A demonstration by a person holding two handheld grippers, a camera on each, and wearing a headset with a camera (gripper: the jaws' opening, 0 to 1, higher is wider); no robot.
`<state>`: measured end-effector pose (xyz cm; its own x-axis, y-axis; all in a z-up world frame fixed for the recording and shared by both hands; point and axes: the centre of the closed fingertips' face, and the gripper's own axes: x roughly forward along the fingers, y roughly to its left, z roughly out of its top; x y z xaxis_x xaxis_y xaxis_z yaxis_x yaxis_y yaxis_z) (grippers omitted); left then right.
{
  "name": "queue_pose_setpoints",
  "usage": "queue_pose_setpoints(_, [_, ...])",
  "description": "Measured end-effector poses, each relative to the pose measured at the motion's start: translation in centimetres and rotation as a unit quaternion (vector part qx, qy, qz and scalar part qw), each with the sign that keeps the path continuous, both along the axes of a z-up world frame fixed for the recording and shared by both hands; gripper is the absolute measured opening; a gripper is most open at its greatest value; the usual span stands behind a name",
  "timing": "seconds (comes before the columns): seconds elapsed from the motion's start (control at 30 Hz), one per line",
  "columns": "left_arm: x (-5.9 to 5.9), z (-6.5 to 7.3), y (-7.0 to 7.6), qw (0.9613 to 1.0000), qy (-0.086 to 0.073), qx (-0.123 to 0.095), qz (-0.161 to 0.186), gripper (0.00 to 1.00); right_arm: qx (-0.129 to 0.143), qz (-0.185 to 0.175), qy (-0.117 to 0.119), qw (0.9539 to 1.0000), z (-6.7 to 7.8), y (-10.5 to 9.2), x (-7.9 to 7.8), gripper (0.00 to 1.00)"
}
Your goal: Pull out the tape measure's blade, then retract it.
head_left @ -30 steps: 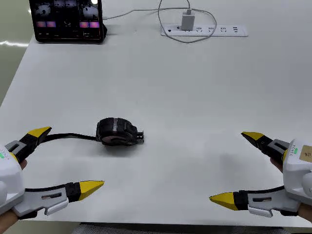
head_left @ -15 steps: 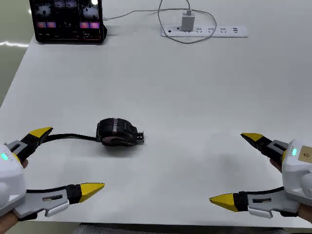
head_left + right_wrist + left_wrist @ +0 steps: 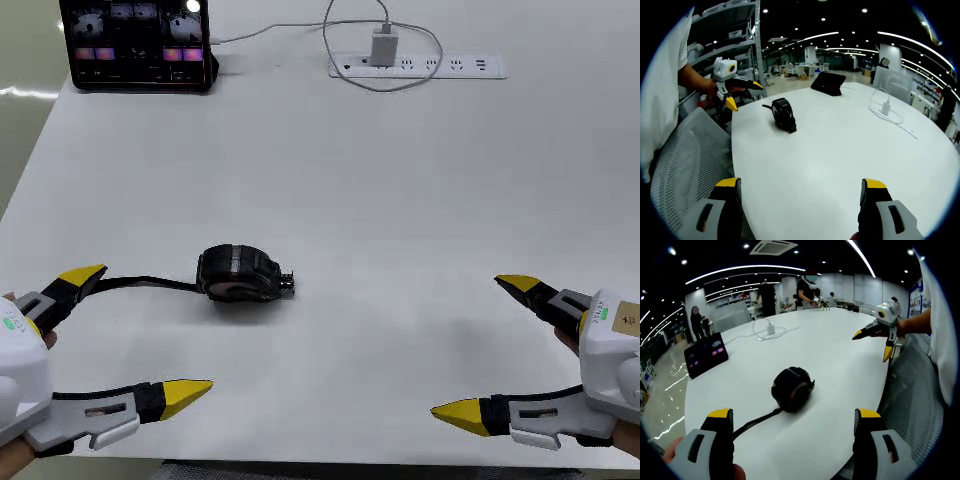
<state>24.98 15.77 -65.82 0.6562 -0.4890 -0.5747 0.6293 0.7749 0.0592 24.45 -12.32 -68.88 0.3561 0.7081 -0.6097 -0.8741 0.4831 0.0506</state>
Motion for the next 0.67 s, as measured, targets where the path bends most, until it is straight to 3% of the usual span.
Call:
queue_pose_setpoints(0.1, [-0.13, -0.11, -0.05, 1.0, 0.008, -0.005, -0.001, 0.99, 0.0, 0.0, 0.0, 1.0, 0.0, 0.02, 0.02, 0.98])
queue_pose_setpoints(0.13, [-0.02, -0.06, 0.1, 1.0, 0.003, -0.003, 0.001, 0.99, 0.0, 0.001, 0.0, 1.0, 0.0, 0.03, 0.02, 0.98])
queue_pose_setpoints(0.67, [-0.19, -0.25, -0.06, 0.9998, 0.013, -0.012, -0.002, 0.98, -0.001, 0.003, 0.001, 1.0, -0.12, 0.1, -0.11, 0.98])
